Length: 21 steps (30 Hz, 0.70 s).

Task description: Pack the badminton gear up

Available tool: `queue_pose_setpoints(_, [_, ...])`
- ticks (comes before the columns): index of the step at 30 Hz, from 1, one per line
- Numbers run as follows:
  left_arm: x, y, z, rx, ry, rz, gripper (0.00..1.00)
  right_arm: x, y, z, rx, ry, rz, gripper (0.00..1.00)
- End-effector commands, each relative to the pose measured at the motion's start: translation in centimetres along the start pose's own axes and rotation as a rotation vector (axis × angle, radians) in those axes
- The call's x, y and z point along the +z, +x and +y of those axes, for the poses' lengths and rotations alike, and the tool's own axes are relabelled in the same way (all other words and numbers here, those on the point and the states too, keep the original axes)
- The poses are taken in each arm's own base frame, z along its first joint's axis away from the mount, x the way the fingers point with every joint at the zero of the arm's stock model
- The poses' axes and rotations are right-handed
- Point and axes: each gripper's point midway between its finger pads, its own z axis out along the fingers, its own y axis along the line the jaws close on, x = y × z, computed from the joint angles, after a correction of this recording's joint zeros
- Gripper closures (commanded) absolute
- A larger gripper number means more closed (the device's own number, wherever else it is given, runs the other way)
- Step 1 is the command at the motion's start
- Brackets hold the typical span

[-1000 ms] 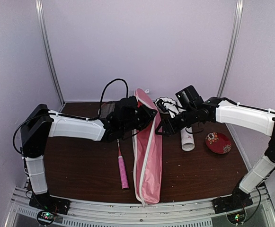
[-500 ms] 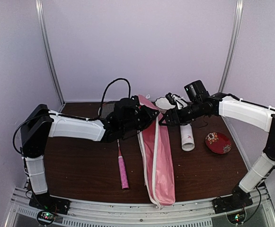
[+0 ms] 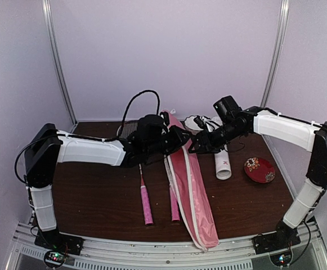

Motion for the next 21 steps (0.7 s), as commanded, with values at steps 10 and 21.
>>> queue_pose_setpoints(10, [-1.0, -1.0, -2.2, 0.013, 0.106, -0.043, 0.78, 0.7, -0.1, -2.4, -0.037, 0.15, 0.014, 0.62])
queue_pose_setpoints(21, [-9.2, -5.4, 6.6, 0.082, -0.116, -0.041, 0.57, 3.8, 3.6, 0.0, -0.263, 0.405, -0.043, 0.59])
